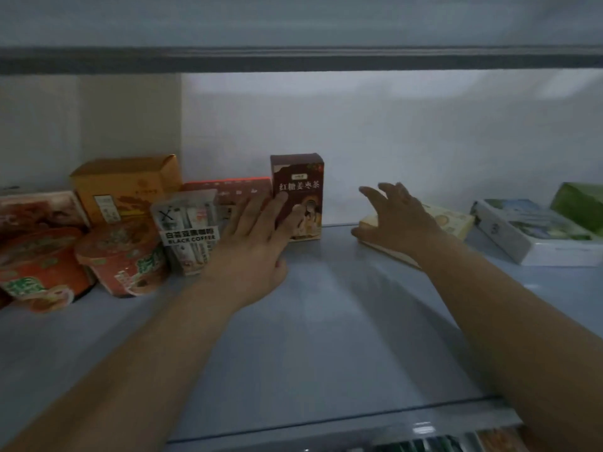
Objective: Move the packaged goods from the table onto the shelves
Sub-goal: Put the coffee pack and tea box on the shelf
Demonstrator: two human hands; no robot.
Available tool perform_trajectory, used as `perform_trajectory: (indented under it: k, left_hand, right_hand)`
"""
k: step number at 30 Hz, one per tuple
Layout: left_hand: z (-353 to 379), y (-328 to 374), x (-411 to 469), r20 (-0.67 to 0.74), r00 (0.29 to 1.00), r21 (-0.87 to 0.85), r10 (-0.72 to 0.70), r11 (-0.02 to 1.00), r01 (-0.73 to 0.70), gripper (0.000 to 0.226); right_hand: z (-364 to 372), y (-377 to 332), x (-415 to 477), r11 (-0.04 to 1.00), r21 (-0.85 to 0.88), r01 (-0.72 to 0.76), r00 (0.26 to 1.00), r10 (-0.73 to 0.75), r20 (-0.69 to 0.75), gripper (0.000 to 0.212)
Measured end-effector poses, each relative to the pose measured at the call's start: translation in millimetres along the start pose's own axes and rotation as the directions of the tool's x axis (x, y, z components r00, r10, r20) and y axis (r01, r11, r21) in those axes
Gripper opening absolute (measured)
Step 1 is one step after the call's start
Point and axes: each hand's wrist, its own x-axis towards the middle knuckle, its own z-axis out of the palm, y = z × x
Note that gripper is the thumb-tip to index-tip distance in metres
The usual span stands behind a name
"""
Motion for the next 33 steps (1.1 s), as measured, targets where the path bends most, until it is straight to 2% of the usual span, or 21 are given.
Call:
perform_trajectory:
  k: [2,4,6,8,10,13,16,17,18,20,21,25,27,33]
  left_hand:
    - [5.1,24.0,1.5,0.069,0.996,-0.084,0.051,0.995,-0.045,0.085]
    - [9.5,41.2,2.8,0.138,0.986,-0.159,0.092,0.985,-0.069,0.082]
    - [17.0,49.1,0.9,0.254,0.960,-0.216,0.121,0.974,-0.065,0.076]
    - [19.3,53.3,-3.8,0.251,0.956,-0.319,0.153,0.945,-0.068,0.071]
    - [20.3,53.4,-7.3,0.279,0.951,-0.402,0.132,0.916,-0.010,0.066]
    - [17.7,51.6,-11.0,0.338,0.939,-0.419,0.058,0.903,0.095,0.064]
    - [18.5,50.6,-14.1,0.407,0.914,-0.481,0.002,0.851,0.213,0.067]
    - [20.4,50.2,-14.8,0.426,0.905,-0.494,-0.013,0.834,0.245,0.068]
    - [21.7,49.9,-15.1,0.443,0.896,-0.500,-0.037,0.819,0.281,0.068]
    - [20.4,50.7,-13.6,0.460,0.884,-0.507,-0.086,0.792,0.340,0.067]
    - [18.9,51.2,-11.9,0.472,0.876,-0.504,-0.097,0.786,0.359,0.067]
    - [11.8,56.3,-3.5,0.557,0.824,-0.452,-0.106,0.793,0.408,0.063]
    - [10.7,59.9,1.2,0.579,0.802,-0.445,-0.149,0.766,0.464,0.060]
    - [5.3,82.3,17.2,0.643,0.679,-0.459,-0.353,0.532,0.712,0.050]
  right_hand:
    - [-1.3,35.8,-17.1,0.973,-0.113,-0.201,0.968,0.215,0.130,0.101]
    - [-0.1,59.1,-36.3,0.945,-0.221,-0.242,0.928,0.292,0.232,0.107]
    - [3.1,67.3,-50.9,0.957,-0.180,-0.229,0.925,0.271,0.266,0.103]
    - [0.9,64.1,-63.1,0.969,-0.098,-0.226,0.937,0.243,0.249,0.097]
    - [-5.7,53.5,-75.9,0.982,-0.043,-0.185,0.956,0.190,0.222,0.088]
    - [-12.0,40.3,-96.9,0.989,0.116,-0.089,0.983,0.069,0.169,0.064]
    - [-18.1,46.6,-106.3,0.943,0.310,-0.120,0.986,0.077,0.148,0.041]
    - [-21.8,51.6,-104.6,0.925,0.344,-0.158,0.980,0.105,0.167,0.043]
    - [-24.7,58.6,-100.0,0.914,0.353,-0.200,0.971,0.135,0.200,0.056]
    - [-28.4,71.8,-88.0,0.889,0.376,-0.263,0.945,0.157,0.288,0.104]
    - [-29.2,78.2,-80.8,0.865,0.407,-0.295,0.927,0.156,0.340,0.118]
    - [-22.7,99.6,-53.2,0.790,0.510,-0.340,0.881,0.078,0.467,0.117]
    - [-13.6,108.2,-39.8,0.754,0.561,-0.342,0.867,0.023,0.498,0.134]
    - [9.4,113.7,-20.7,0.628,0.740,-0.243,0.906,-0.126,0.405,0.143]
